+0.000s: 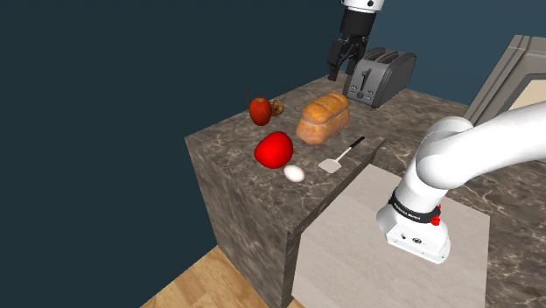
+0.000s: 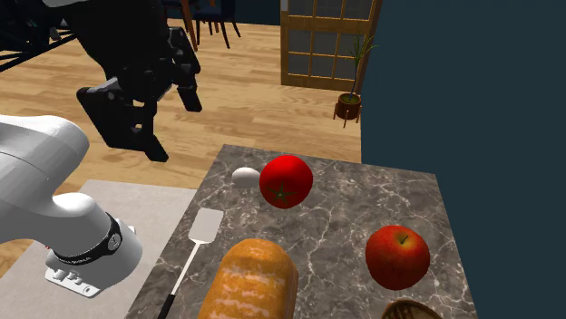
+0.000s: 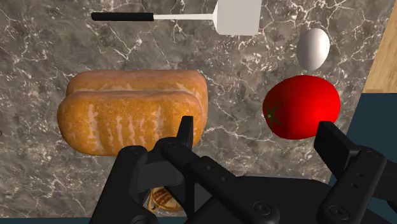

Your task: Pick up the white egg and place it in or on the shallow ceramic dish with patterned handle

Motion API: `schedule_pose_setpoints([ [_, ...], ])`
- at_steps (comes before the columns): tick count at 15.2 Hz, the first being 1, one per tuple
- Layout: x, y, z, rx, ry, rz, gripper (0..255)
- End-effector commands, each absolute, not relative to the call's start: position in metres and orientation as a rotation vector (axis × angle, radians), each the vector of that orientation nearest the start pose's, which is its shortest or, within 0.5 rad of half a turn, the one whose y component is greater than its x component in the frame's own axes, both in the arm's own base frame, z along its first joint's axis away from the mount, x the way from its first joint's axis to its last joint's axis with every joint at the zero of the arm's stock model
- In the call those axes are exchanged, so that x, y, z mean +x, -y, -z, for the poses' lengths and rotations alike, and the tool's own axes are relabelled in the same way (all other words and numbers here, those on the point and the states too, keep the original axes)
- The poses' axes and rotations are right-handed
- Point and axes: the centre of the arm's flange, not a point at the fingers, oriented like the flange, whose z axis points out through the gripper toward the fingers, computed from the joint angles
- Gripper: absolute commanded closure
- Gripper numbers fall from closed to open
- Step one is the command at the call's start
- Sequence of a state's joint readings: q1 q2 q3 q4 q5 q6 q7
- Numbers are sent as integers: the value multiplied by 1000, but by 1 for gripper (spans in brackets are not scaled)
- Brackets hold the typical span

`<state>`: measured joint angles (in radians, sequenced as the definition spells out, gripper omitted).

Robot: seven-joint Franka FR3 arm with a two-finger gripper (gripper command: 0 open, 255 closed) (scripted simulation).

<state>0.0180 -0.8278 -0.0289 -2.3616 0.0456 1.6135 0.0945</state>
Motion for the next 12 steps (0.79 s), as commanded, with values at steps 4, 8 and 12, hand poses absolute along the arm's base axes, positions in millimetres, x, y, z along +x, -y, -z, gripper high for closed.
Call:
schedule_pose_setpoints([
  [4, 309, -15, -571, -3051, -121, 88, 0],
  [8, 320, -39, -526, -3031, -85, 49, 0],
  [12, 329, -64, -482, -3010, -50, 11, 0],
])
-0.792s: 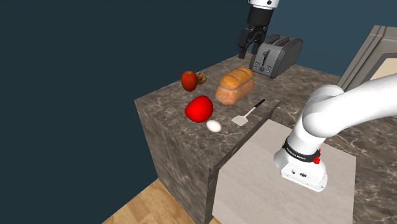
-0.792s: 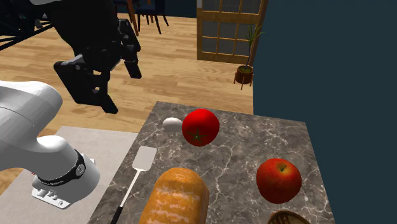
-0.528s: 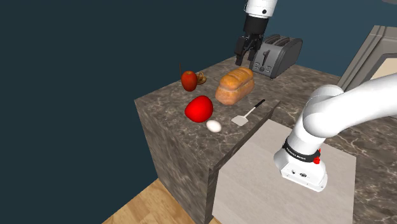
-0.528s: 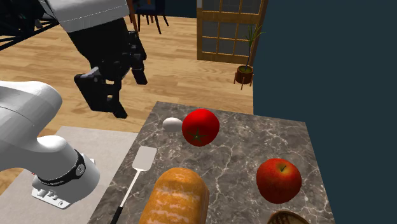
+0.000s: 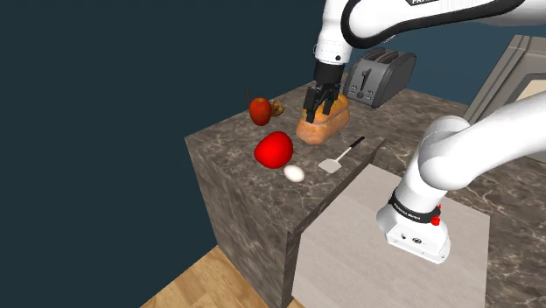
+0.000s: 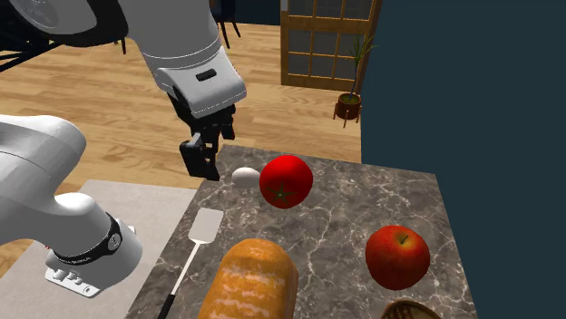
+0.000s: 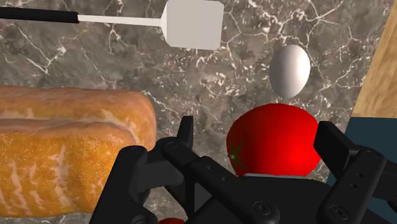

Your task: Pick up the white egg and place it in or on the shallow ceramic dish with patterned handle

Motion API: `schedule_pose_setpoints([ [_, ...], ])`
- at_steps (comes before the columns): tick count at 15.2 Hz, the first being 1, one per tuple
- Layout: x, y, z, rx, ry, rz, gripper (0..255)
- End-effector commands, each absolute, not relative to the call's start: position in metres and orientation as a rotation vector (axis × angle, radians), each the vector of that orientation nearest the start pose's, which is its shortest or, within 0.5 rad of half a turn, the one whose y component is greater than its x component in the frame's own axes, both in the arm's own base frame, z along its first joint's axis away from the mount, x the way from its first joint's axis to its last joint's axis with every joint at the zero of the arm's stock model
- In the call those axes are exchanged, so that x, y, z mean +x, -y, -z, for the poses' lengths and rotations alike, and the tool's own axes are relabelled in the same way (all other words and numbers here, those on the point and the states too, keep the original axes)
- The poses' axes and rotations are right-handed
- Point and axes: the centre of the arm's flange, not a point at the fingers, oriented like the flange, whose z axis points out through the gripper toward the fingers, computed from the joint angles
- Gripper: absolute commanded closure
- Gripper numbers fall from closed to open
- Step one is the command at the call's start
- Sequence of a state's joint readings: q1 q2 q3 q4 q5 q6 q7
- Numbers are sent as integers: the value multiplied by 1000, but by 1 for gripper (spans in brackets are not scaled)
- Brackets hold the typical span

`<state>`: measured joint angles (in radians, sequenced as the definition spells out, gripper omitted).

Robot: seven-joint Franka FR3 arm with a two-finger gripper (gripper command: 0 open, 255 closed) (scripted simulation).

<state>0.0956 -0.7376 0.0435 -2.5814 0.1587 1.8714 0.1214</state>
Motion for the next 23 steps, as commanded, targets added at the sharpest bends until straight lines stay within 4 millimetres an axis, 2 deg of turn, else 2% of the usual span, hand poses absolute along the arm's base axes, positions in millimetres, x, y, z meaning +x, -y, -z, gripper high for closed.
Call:
schedule_pose_setpoints([
  [1, 332, -70, -470, -3004, -41, 1, 0],
  [11, 346, -139, -361, -2948, 46, -92, 0],
  [19, 344, -147, -321, -2947, 47, -93, 0],
  [23, 344, -147, -321, -2947, 47, -93, 0],
])
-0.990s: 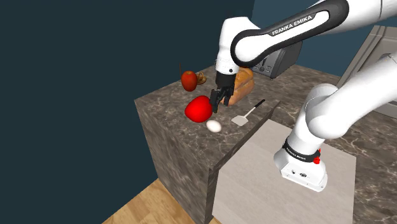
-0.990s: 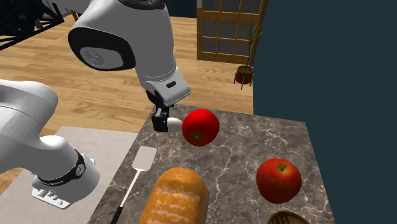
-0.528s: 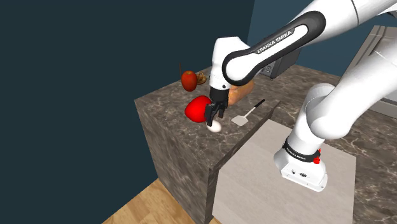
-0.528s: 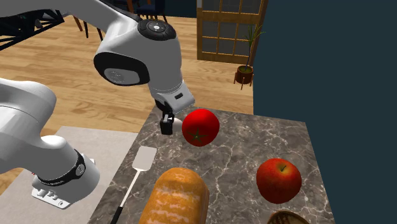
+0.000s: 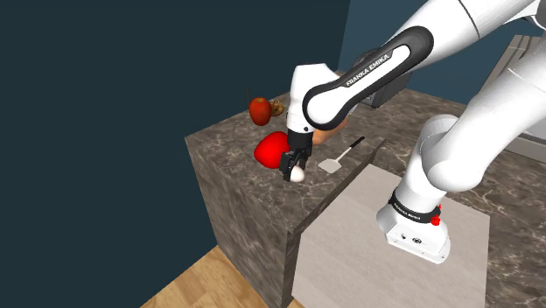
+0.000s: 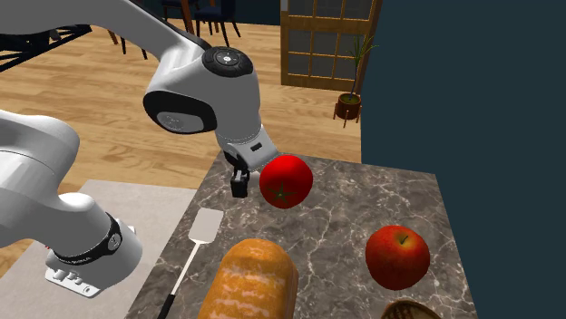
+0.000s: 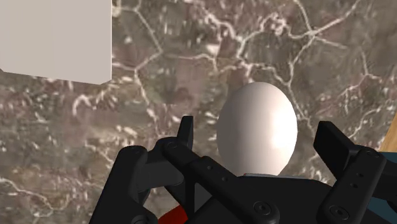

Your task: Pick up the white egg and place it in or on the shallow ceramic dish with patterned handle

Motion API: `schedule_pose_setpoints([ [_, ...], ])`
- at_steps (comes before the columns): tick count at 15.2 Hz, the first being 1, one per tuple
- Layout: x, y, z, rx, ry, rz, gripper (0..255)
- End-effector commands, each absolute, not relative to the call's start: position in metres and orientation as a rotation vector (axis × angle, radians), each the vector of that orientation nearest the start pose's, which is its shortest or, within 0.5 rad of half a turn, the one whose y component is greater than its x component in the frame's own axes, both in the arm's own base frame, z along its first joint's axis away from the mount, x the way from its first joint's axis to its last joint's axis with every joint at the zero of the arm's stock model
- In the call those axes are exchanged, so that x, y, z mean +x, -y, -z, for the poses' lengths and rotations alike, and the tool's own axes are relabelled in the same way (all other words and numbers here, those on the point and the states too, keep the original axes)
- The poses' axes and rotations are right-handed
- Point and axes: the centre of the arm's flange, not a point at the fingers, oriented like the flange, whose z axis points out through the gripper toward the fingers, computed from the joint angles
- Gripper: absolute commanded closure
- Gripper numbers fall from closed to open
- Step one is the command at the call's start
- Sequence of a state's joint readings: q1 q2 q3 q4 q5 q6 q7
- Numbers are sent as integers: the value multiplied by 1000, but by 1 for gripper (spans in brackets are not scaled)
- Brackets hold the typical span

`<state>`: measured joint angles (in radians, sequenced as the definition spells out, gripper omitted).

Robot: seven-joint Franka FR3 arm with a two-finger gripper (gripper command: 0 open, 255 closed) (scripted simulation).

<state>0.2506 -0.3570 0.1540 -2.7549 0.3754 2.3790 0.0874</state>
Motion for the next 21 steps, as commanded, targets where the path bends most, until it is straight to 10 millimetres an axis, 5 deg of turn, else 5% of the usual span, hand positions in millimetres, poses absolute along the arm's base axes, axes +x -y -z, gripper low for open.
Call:
schedule_pose_setpoints([
  [1, 344, -147, -321, -2947, 47, -93, 0],
  [4, 344, -147, -321, -2947, 47, -93, 0],
  [5, 344, -147, -321, -2947, 47, -93, 255],
  [14, 344, -147, -321, -2947, 47, -93, 255],
  [21, 344, -147, -358, -2947, 47, -93, 255],
])
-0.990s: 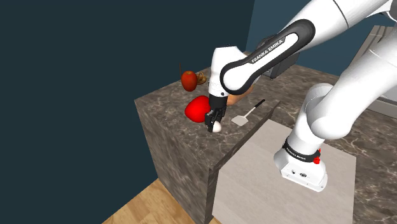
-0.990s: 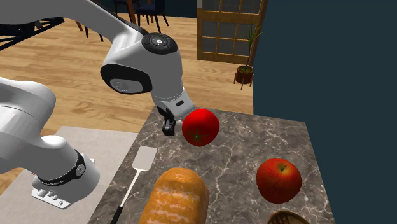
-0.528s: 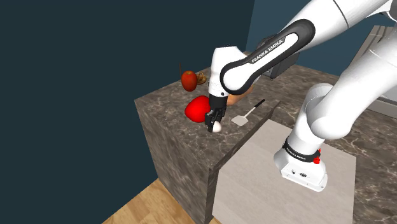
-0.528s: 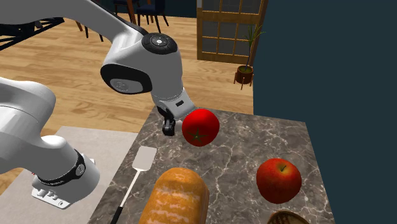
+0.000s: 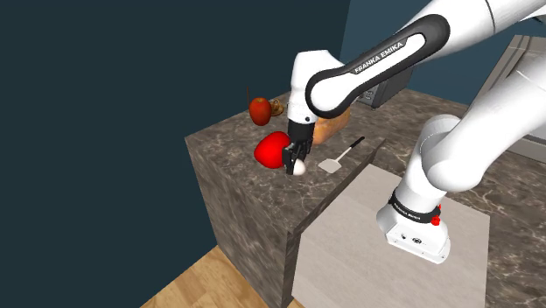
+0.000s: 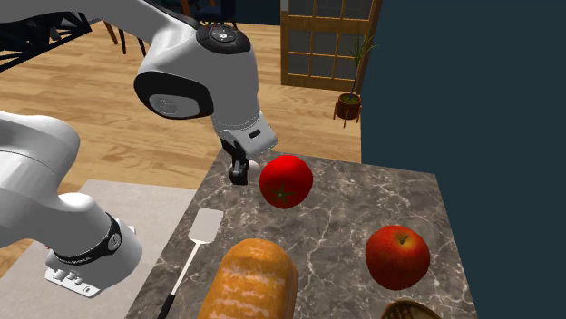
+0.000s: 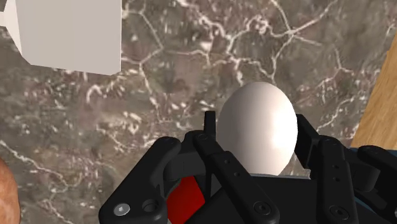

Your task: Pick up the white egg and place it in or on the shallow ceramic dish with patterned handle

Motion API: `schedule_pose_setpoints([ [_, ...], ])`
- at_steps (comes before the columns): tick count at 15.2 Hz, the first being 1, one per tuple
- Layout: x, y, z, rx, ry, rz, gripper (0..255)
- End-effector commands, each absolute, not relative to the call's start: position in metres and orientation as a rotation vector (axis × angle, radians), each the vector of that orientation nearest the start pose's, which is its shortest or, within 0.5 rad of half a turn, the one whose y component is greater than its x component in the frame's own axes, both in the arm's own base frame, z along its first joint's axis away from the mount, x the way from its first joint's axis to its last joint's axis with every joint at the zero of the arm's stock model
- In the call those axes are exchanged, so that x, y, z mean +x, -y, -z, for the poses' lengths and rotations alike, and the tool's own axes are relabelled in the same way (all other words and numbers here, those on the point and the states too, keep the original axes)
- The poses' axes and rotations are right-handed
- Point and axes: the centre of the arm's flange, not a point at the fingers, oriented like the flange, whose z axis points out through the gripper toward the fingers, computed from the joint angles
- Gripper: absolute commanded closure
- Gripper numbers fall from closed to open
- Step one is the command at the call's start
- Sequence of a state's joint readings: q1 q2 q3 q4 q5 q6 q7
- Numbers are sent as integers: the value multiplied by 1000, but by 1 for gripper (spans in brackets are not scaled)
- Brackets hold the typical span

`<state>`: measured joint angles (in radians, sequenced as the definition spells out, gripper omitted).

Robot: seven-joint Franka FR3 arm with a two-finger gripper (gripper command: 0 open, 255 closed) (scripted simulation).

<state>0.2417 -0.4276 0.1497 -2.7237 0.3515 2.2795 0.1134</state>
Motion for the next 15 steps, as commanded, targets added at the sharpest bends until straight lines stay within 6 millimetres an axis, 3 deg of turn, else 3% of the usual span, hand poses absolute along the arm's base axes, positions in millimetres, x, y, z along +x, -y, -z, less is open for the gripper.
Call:
schedule_pose_setpoints([
  [1, 344, -147, -363, -2947, 47, -93, 255],
  [15, 344, -147, -437, -2947, 47, -93, 255],
])
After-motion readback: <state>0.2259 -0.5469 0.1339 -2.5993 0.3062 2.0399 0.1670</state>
